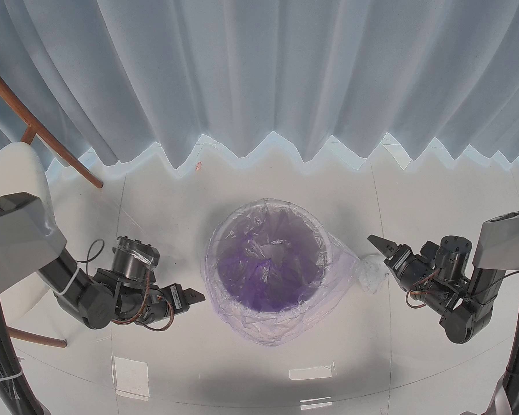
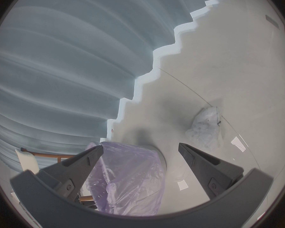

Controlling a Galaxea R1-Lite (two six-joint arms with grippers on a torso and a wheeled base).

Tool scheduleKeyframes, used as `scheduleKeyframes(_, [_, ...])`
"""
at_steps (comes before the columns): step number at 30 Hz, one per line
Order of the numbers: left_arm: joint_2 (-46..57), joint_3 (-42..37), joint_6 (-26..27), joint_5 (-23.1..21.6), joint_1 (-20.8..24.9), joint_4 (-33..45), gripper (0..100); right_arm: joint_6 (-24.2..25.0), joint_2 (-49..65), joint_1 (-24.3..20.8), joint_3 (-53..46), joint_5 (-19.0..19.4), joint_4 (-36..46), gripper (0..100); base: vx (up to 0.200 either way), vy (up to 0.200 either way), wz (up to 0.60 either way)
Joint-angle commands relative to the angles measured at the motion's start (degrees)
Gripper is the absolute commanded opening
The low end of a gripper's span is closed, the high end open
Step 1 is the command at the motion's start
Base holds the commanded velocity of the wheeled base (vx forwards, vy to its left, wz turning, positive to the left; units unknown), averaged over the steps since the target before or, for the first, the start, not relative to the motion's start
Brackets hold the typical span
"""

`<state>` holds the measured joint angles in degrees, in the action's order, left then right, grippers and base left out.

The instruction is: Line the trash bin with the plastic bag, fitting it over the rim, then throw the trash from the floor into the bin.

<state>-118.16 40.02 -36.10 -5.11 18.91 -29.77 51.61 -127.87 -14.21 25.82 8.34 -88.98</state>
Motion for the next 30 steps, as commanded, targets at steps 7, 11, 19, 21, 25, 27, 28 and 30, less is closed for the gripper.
scheduleKeyframes(7, [10.8, -3.5, 5.3, -2.3, -6.5, -6.2, 100, 3.7, 2.6, 0.0, -0.7, 2.6, -0.6, 100, 0.000, 0.000, 0.00])
scheduleKeyframes(11, [6.5, -3.3, 5.8, -1.9, -4.2, -7.0, 100, 3.8, 1.9, -0.1, -1.2, 3.5, -0.7, 100, 0.000, 0.000, 0.00])
scheduleKeyframes(19, [-5.6, -2.2, 5.4, -0.5, -4.1, -24.5, 100, 3.8, 1.1, -0.1, -0.9, 3.6, -0.8, 100, 0.000, 0.000, 0.00])
scheduleKeyframes(21, [-8.3, -2.4, 5.2, -0.2, -4.1, -30.3, 100, 3.8, 0.9, -0.1, -0.7, 3.6, -0.8, 100, 0.000, 0.000, 0.00])
scheduleKeyframes(25, [-11.9, -2.6, 5.2, -0.2, -4.1, -35.9, 100, 3.8, 0.2, -0.2, -0.5, 3.6, -0.8, 100, 0.000, 0.000, 0.00])
scheduleKeyframes(27, [-14.5, -2.8, 5.4, -0.2, -3.8, -38.8, 100, 3.8, -0.2, -0.2, -0.1, 3.6, -0.8, 100, 0.000, 0.000, 0.00])
scheduleKeyframes(28, [-14.6, -2.8, 5.4, -0.2, -3.4, -39.0, 100, 3.8, -0.4, -0.2, -0.1, 3.6, -0.8, 100, 0.000, 0.000, 0.00])
scheduleKeyframes(30, [-14.6, -2.9, 5.3, -0.3, -2.9, -39.7, 100, 3.8, -0.5, -0.2, -0.1, 3.6, -0.8, 100, 0.000, 0.000, 0.00])
